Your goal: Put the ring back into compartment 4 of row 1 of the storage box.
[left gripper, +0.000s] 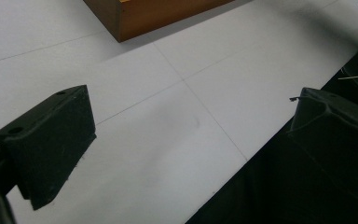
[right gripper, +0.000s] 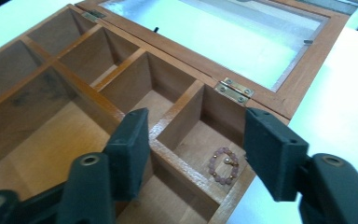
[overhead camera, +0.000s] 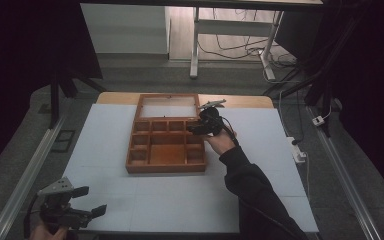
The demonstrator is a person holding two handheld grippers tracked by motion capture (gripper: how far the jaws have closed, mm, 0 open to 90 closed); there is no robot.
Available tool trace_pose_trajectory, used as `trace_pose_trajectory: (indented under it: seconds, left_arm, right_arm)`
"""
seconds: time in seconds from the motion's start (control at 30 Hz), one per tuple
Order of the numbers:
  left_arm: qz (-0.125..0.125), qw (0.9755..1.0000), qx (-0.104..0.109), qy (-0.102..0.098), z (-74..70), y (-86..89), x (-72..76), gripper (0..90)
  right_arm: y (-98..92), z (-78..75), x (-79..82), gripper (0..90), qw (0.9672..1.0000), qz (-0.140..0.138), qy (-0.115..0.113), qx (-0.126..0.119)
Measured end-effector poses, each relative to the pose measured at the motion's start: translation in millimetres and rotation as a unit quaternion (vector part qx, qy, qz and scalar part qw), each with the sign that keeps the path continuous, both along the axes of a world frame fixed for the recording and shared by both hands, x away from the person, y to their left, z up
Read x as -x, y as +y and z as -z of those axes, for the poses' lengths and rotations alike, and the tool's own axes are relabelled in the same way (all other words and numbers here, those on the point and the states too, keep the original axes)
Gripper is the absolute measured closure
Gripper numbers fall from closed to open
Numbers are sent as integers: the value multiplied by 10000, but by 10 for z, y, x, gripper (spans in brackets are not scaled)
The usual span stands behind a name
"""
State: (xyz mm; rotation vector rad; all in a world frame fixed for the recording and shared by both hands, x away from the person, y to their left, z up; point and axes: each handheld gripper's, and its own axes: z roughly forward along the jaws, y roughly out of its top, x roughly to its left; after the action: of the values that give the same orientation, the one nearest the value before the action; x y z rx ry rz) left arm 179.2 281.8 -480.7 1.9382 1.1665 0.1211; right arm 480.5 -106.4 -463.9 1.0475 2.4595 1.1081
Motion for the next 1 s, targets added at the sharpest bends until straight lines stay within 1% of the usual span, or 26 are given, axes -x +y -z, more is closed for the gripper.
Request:
trace_pose_trajectory:
  seconds: [0.2, 0.3, 0.47, 0.63, 0.7, 0.9, 1.0]
  left_arm:
    - [10, 10000, 16, -3, 0, 3, 1, 1]
    - [11, 10000, 17, -8, -1, 5, 2, 1]
    - [5, 10000, 37, -16, -1, 9, 4, 1]
    - [7, 10000, 43, -25, -1, 9, 6, 1]
    - [4, 10000, 47, -22, -1, 10, 6, 1]
    - [8, 10000, 77, -28, 1, 19, 11, 1]
    - [22, 10000, 63, -22, 1, 16, 10, 1]
  right_arm:
    - [-21, -55, 43, 324, 9999, -83, 16, -92]
    - [-31, -84, 69, 290, 9999, -127, -12, -75]
    - [-58, -131, 123, 243, 9996, -224, -23, -152]
    - [-80, -184, 182, 208, 9993, -293, 16, -240]
    - [-80, -208, 218, 179, 9990, -338, 47, -296]
    - [-93, -257, 329, 103, 9987, -410, 73, -277]
    - [-118, -269, 397, 76, 9988, -403, 26, -277]
